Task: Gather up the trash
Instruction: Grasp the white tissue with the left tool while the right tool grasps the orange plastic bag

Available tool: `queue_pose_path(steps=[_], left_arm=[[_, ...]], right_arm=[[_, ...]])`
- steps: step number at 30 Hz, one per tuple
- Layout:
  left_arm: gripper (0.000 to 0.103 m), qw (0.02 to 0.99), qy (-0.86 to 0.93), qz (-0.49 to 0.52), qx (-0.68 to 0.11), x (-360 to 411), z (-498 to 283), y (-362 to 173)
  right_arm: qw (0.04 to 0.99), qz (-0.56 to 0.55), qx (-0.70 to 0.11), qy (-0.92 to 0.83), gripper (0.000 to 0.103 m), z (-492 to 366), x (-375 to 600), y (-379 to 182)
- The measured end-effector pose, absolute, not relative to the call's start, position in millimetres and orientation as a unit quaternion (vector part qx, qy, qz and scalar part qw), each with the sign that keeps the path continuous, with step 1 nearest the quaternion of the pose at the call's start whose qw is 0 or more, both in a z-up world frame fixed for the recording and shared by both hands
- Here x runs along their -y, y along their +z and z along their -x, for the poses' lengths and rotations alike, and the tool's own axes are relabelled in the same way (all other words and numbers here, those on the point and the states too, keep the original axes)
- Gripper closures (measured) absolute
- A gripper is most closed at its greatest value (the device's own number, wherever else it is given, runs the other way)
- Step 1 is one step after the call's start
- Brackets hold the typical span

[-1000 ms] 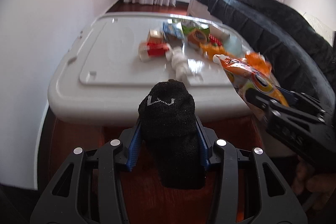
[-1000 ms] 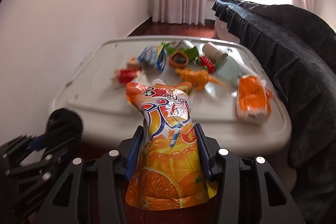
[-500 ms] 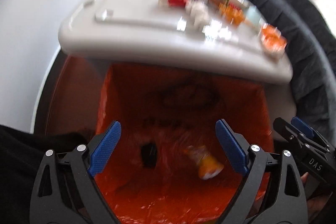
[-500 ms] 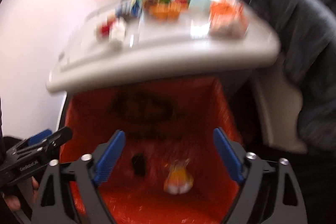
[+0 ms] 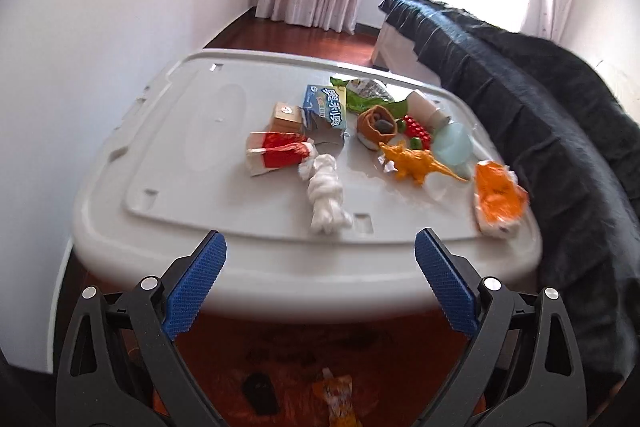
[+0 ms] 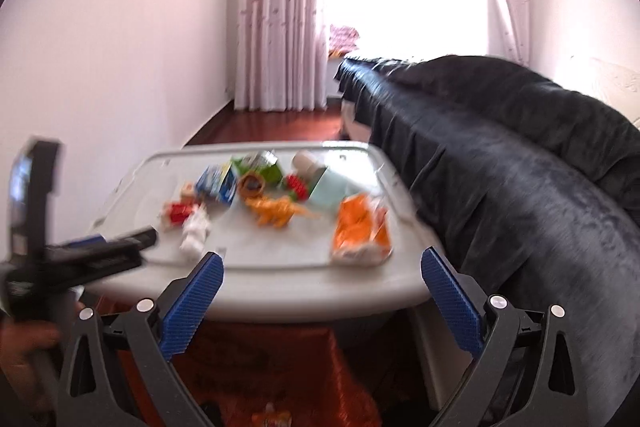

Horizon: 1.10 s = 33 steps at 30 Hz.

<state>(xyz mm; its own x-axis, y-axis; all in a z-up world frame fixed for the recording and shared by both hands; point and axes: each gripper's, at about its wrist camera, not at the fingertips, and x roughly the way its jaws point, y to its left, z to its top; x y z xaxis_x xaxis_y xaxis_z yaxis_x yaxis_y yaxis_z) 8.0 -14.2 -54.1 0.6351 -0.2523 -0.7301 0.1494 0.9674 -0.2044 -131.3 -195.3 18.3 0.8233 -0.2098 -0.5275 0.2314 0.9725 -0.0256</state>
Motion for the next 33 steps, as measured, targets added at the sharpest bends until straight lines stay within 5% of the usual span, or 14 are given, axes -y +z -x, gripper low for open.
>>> queue_pose_path(steps=[9,16,18,33], left_arm=[[0.012,0.902,-0.057,0.022,-0.428,51,-69,-96],[0.05,0.89,-0.043,0.006,-0.454,63,-95,-126],[0.072,0.897,-0.039,-0.006,-0.441,65,-95,-130],[0.073,0.92,-0.083,-0.01,-0.382,42,-49,-94]], right_arm=[[0.957,-0.002,-0.268,-0.115,0.005,125,203,12],[0.956,0.009,-0.27,-0.116,0.005,124,205,1],[0.954,0.009,-0.275,-0.115,0.005,121,207,-3],[0.924,0.004,-0.341,-0.174,0.005,8,248,-48]])
